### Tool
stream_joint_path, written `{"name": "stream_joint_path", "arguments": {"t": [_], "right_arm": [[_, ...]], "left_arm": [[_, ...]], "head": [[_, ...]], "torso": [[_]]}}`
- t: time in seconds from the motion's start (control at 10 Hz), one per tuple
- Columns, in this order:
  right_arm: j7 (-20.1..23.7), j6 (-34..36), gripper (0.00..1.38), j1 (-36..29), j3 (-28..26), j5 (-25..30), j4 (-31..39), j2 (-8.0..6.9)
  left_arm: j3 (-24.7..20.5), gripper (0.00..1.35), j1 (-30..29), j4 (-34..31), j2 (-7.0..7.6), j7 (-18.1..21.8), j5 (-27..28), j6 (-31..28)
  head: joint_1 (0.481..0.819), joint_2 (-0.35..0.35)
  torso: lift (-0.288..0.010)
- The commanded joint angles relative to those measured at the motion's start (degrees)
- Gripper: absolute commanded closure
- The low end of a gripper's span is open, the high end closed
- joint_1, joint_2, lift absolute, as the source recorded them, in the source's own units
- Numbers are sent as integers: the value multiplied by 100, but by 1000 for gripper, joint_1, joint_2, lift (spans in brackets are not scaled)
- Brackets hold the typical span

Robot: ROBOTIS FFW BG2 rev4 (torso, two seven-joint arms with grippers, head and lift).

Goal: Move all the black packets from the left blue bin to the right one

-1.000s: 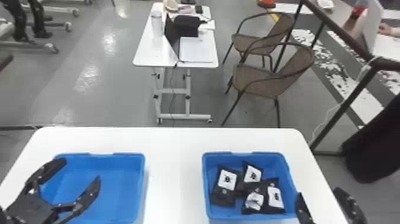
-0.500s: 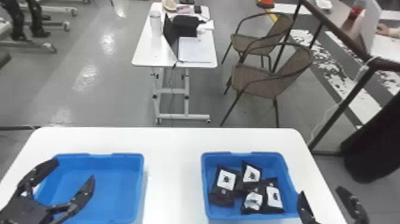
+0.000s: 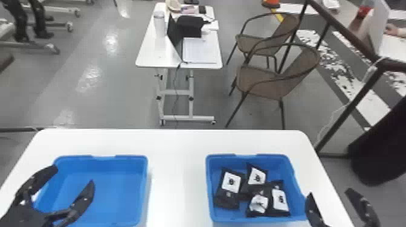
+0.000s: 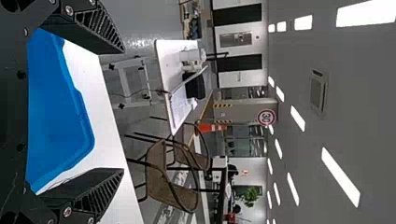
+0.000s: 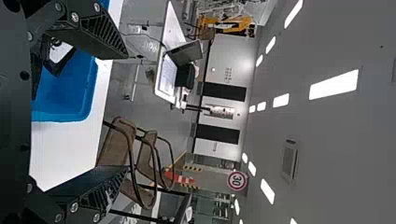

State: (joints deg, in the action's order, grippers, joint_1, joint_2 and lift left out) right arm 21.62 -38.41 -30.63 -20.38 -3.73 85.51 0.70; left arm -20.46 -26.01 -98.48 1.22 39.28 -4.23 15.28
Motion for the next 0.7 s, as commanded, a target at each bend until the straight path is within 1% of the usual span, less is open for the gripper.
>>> {"name": "stream_joint_path", "arguments": {"t": [0.0,0.4,0.6], "right_arm": [[0,0,183,22,8,13,-8,-75],[0,0,183,31,-1,22,-43,-75],[0,0,183,14,-1,22,-51,-75]], "left_arm": [[-2,134,-1,4,19,1,-34,-25],[15,134,-36,57,19,10,-113,27],[7,134,-36,57,80,18,-131,27]], "head": [[695,-88],[695,-84],[695,-85]], "torso": [[0],[0],[0]]}}
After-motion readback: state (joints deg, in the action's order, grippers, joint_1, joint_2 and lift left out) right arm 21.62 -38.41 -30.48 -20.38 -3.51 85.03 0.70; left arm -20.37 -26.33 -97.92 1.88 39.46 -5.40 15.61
